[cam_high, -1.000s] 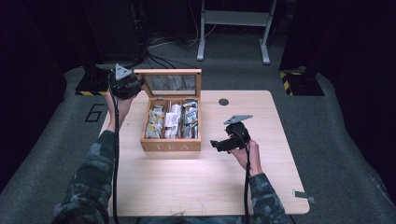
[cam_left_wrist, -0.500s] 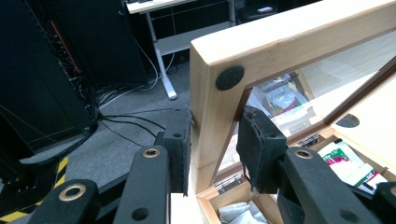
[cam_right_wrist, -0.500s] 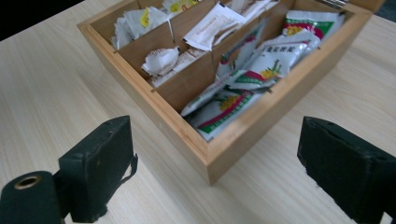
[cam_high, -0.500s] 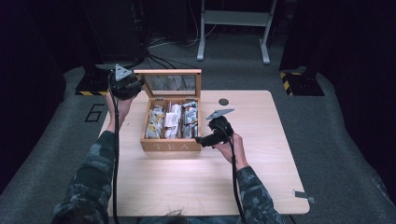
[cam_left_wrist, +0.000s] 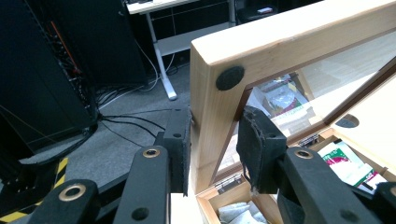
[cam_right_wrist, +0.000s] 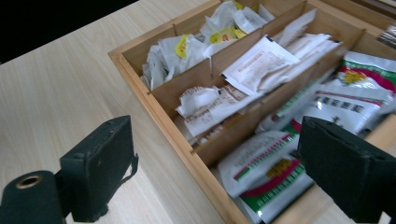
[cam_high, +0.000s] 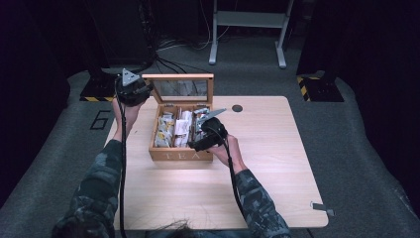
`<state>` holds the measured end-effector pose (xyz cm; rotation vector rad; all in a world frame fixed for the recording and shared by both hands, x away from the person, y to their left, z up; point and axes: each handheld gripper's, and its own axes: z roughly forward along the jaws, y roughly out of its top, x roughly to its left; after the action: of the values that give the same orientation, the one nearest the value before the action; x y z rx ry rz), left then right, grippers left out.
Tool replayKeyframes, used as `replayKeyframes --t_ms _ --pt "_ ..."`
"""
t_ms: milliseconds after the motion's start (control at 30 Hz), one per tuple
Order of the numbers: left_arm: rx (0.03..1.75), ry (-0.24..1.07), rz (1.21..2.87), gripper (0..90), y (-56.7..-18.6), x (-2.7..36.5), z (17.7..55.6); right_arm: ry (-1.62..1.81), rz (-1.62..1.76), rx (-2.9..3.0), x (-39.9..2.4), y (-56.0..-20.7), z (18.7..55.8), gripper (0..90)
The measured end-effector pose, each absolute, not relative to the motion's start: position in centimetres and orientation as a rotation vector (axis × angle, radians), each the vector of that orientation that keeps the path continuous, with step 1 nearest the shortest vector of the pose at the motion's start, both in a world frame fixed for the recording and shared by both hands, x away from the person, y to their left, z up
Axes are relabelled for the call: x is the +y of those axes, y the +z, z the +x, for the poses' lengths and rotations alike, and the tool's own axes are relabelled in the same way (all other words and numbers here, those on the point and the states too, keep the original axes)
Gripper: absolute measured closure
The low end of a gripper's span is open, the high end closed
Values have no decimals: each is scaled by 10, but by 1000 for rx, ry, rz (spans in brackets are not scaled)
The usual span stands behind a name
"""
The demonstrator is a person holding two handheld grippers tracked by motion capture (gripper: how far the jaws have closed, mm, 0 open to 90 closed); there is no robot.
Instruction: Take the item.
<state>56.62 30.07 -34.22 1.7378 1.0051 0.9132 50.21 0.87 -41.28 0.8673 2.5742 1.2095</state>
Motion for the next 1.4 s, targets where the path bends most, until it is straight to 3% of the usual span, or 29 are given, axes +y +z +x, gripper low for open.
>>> replayKeyframes --t_ms 133,467,567,733,1400 --pt "1005 912 1738 653 -342 301 566 1222 860 2577 17 -415 507 104" --pt "1001 912 1735 653 -343 301 566 1204 848 2612 39 -427 522 271" --pt "1000 912 1732 653 -343 301 566 1181 856 2617 45 -433 529 369" --pt "1000 911 1731 653 -343 301 566 1147 892 2626 54 -441 535 459" --pt "997 911 1732 652 -343 301 565 1021 926 2667 76 -455 551 691"
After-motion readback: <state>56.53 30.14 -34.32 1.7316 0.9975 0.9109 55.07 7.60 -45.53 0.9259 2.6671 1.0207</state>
